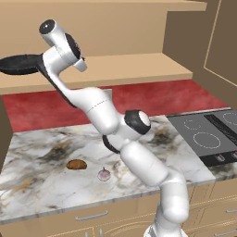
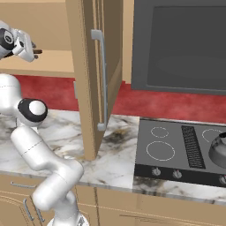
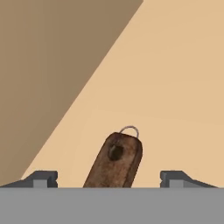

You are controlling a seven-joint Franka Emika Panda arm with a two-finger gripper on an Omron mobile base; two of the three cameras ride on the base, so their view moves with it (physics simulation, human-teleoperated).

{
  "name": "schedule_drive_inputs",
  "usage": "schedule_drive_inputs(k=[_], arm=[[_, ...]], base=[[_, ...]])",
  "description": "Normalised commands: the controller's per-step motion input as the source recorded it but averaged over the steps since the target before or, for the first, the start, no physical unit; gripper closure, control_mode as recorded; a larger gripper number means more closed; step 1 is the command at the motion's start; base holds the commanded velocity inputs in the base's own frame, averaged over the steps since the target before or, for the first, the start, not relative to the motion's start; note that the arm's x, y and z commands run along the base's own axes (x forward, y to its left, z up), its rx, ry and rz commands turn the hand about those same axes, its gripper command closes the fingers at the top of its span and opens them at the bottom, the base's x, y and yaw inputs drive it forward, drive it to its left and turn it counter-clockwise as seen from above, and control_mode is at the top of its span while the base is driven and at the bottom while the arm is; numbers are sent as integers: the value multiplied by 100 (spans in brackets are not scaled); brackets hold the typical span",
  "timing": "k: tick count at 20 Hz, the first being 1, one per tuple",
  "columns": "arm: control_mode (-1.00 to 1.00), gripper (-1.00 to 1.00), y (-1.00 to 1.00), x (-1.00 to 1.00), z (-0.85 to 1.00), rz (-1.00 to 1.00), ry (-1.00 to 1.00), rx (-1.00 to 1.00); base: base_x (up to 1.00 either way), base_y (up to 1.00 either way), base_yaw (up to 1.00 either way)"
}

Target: Pick the pan from the cabinet and place it on the stove. Then turn on the stove burner for the pan.

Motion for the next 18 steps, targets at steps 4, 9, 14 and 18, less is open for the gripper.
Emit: schedule_drive_inputs(k=[4, 9, 14, 18], arm=[[-100, -100, 18, 22, -49, 0, 2, -1], [-100, -100, 21, 21, -44, 0, 2, 0], [-100, -100, 21, 18, -47, 0, 3, 0], [-100, 100, 28, 14, -50, 0, 2, -1]], base=[[0, 0, 0], [0, 0, 0], [0, 0, 0], [0, 0, 0]])
